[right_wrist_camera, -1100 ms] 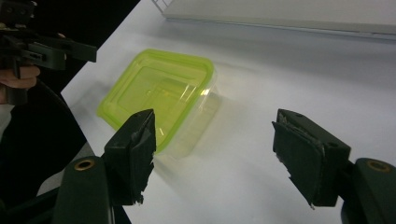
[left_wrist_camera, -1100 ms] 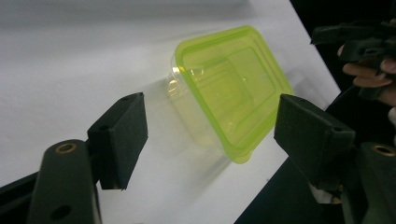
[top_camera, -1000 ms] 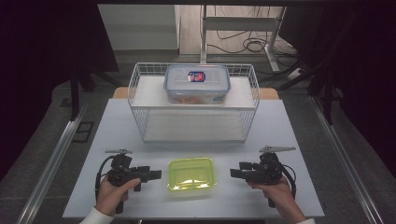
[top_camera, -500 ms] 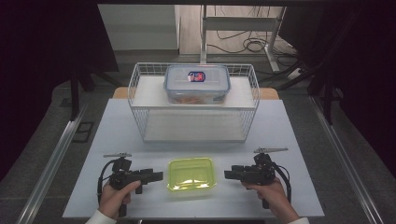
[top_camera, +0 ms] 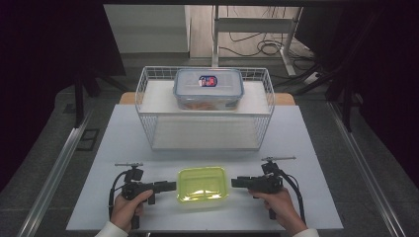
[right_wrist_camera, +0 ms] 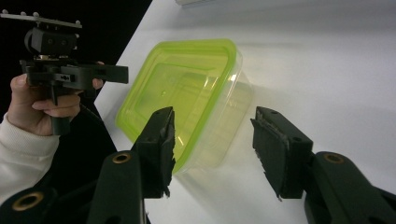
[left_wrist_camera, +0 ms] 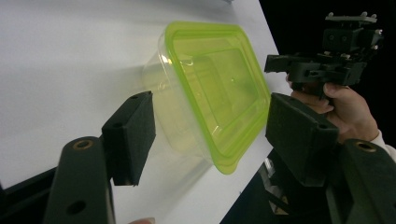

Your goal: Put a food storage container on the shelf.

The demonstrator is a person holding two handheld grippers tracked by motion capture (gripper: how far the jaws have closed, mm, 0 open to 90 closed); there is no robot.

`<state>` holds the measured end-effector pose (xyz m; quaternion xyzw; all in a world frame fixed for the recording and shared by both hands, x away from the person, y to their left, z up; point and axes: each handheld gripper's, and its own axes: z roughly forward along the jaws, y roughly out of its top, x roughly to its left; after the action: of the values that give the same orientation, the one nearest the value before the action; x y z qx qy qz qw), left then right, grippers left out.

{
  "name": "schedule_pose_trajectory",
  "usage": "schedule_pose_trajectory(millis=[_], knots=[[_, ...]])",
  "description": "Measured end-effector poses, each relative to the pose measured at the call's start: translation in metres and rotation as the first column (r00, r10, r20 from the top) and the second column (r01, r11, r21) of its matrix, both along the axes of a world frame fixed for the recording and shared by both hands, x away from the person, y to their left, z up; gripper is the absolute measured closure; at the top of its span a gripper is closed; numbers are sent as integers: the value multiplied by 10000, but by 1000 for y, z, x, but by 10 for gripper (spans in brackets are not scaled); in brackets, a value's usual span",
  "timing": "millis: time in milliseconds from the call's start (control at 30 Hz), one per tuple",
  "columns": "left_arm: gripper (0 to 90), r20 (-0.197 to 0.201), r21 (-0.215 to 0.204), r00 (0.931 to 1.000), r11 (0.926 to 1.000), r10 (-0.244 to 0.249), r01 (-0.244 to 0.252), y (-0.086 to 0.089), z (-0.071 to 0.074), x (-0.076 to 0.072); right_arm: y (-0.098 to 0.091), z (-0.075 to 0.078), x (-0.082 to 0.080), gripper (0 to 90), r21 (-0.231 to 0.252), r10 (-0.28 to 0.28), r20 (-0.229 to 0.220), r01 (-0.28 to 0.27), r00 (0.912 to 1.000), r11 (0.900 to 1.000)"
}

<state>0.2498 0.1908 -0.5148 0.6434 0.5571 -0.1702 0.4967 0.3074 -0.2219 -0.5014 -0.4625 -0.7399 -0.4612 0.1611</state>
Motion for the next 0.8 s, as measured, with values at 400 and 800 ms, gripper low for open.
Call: schedule_pose_trajectory(millis=[400, 800], knots=[[413, -396, -102, 9989, 9996, -262, 258, -9, -11, 10, 13, -13, 12, 568, 420, 92, -599, -67, 9982, 9991], [529, -828, -471, 9947, 9972, -615, 578, -18, -20, 16, 24, -18, 14, 627, 396, 388, -801, -357, 9960, 9986]])
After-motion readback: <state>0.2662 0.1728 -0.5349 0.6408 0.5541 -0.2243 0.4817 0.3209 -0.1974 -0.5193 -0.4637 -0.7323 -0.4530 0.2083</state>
